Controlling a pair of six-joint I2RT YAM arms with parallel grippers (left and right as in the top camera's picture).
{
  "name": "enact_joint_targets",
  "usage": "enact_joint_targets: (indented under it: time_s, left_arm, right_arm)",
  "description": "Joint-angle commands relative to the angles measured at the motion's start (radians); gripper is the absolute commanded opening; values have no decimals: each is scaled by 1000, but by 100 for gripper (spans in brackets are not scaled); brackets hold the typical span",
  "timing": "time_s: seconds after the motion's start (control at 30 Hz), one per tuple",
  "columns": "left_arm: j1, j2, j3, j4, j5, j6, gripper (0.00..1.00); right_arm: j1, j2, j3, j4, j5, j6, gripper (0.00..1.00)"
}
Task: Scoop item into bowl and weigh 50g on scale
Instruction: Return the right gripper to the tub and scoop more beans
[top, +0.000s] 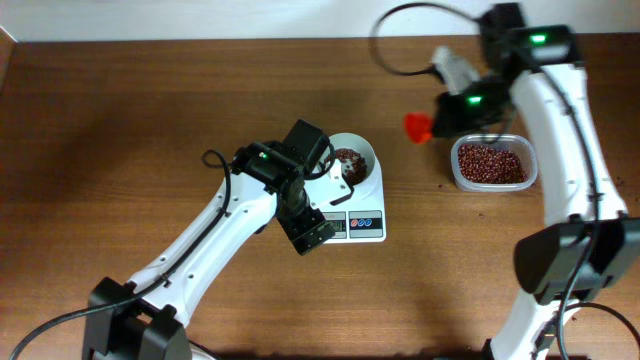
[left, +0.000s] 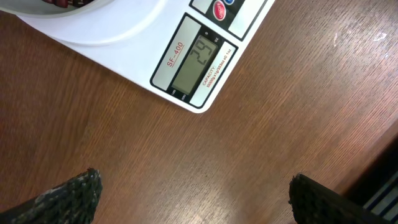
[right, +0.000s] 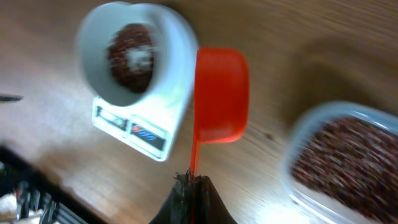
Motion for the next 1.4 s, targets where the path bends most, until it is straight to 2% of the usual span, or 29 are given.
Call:
enact_joint_targets:
  time_s: [0.0, 0.1, 0.13, 0.33, 0.5, 0.6, 0.8, 1.0, 1.13, 1.33, 1.37]
  left_arm:
    - [6, 9, -6, 1, -4, 10, 99]
    - [6, 9, -6, 1, -4, 10, 99]
    - [6, 9, -6, 1, -4, 10, 99]
    - [6, 9, -6, 1, -4, 10, 99]
    - [6, 9, -6, 1, -4, 10, 99]
    - [6, 9, -6, 1, -4, 10, 99]
    - [6, 9, -6, 1, -4, 10, 99]
    - [6, 9, -6, 1, -4, 10, 99]
    - [6, 9, -6, 1, -4, 10, 99]
    - [6, 9, -6, 1, -4, 10, 99]
    - [6, 9, -6, 1, -4, 10, 99]
  right_arm:
    - [-146, -13, 17, -41, 71, 11, 4]
    - [-243, -13, -27, -46, 117, 11, 4]
    - [-290, -13, -99, -25, 153, 11, 4]
    - [-320, -12, -391, 184, 148, 12, 4]
    - [-318, -12, -568, 329, 44, 11, 4]
    - [-331, -13, -560, 325, -14, 11, 4]
    - [-471, -13, -556, 294, -386, 11, 4]
    - [-593, -13, -556, 230, -399, 11, 4]
    - [-646, -13, -556, 208, -495, 5, 4]
    - [-650, -13, -556, 157, -508, -5, 4]
    - [-650, -13, -556, 143, -527, -45, 4]
